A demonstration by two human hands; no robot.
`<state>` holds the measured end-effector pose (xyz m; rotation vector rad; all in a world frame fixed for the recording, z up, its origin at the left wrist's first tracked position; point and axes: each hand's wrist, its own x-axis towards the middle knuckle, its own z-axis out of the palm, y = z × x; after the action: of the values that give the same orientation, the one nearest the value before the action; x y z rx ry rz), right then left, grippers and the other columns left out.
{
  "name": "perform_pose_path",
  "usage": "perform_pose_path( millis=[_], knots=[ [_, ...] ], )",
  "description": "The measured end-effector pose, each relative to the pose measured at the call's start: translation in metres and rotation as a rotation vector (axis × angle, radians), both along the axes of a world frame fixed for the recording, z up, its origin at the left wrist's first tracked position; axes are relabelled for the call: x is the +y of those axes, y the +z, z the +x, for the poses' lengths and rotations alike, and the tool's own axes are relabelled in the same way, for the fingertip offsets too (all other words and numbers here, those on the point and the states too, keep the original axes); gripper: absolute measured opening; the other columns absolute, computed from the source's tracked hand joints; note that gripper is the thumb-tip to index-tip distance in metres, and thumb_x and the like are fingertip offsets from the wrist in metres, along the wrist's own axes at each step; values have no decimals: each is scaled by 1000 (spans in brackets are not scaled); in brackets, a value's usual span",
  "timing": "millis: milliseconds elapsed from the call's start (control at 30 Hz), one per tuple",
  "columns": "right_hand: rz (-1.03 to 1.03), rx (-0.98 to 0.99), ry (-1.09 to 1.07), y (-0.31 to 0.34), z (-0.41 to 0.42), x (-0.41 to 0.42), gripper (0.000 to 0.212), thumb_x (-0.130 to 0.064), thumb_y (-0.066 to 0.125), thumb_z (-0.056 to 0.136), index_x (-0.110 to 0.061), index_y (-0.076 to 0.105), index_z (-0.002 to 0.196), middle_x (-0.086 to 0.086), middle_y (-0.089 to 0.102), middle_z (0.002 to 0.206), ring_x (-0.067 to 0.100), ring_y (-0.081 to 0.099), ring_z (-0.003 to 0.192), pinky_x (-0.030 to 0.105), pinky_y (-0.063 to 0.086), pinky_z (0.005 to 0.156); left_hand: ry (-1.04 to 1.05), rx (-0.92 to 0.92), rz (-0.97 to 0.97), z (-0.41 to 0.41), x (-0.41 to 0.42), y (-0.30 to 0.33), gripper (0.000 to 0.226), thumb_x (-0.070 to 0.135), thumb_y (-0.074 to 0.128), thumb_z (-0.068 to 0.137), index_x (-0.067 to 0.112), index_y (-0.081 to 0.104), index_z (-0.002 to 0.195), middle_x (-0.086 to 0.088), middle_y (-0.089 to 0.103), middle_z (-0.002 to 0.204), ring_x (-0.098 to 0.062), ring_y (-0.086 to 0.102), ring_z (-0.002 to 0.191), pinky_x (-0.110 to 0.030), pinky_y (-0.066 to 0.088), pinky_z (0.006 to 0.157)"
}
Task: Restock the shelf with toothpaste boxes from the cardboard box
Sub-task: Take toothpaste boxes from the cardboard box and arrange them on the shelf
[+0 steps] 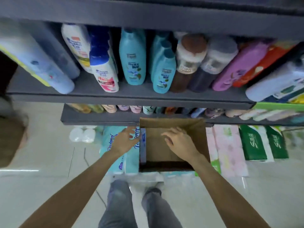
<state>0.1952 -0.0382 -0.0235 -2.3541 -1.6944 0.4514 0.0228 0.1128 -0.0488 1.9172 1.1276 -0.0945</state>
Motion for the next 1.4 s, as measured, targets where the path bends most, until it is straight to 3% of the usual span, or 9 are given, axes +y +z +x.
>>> perform_pose_path(
  millis=[333, 400, 467, 633, 767, 867, 1200, 1300, 1400],
  knots=[
    [-287, -229, 642, -169, -16, 54, 46, -7, 40, 96, -11, 38, 142, 7, 38, 148, 21, 24, 141, 33, 16, 114, 101, 5, -73, 7, -14, -102, 60, 36, 74, 76, 31, 49, 131, 7, 63, 113, -19, 66, 92, -30, 48, 85],
    [-174, -453, 687, -178, -10, 68, 39, -17, 54, 87, -14, 52, 126, -3, 66, 113, 8, 39, 129, 19, 24, 105, 143, -30, -113, 5, -11, -107, 59, 36, 77, 75, 36, 52, 128, 15, 62, 106, -13, 68, 84, -28, 47, 86],
    [-152, -553, 768, -189, -7, 80, 36, -22, 82, 60, -16, 70, 93, -14, 69, 78, 0, 59, 101, 19, 33, 93, 165, -62, -133, 2, -12, -109, 58, 36, 77, 74, 38, 53, 126, 19, 61, 102, -6, 68, 78, -24, 46, 86],
    [-436, -613, 977, -251, 4, 94, 40, -18, 37, 82, -27, 71, 102, -7, 68, 105, 18, 60, 108, 33, 43, 92, 208, -76, -133, 0, -16, -115, 52, 36, 77, 74, 39, 56, 121, 20, 61, 97, -3, 67, 74, -23, 46, 87],
    [-329, -608, 1057, -253, 11, 91, 31, -18, 65, 78, -25, 70, 107, -3, 67, 114, 19, 58, 116, 34, 46, 97, 205, -73, -130, 0, -16, -112, 49, 37, 76, 75, 42, 54, 118, 26, 57, 94, 11, 59, 65, -11, 41, 78],
    [-301, -512, 1033, -250, 20, 83, 46, -15, 84, 64, -17, 70, 107, 3, 68, 113, 24, 61, 113, 35, 49, 94, 195, -60, -118, 1, -17, -113, 48, 38, 75, 75, 43, 52, 118, 27, 56, 94, 15, 57, 61, -11, 41, 78],
    [-287, -503, 863, -258, 9, 64, 54, -15, 87, 51, -27, 72, 102, 8, 64, 108, 24, 51, 101, 38, 39, 88, 215, -80, -105, 0, -18, -115, 50, 36, 74, 77, 37, 55, 123, 20, 58, 99, 2, 63, 71, -18, 44, 76],
    [-242, -349, 686, -230, 17, 52, 42, -11, 76, 67, -19, 67, 107, 9, 64, 108, 27, 59, 102, 38, 44, 91, 186, -51, -124, 2, -15, -111, 52, 39, 72, 79, 35, 52, 127, 16, 59, 106, -1, 62, 74, -20, 45, 80],
    [-382, -61, 445, -175, 38, 33, 35, -23, 61, 88, -17, 50, 121, 6, 56, 125, 24, 52, 113, 33, 39, 87, 182, -48, -124, 4, -21, -99, 57, 39, 69, 81, 30, 48, 134, 3, 54, 129, -13, 60, 102, -28, 44, 93]
  ],
)
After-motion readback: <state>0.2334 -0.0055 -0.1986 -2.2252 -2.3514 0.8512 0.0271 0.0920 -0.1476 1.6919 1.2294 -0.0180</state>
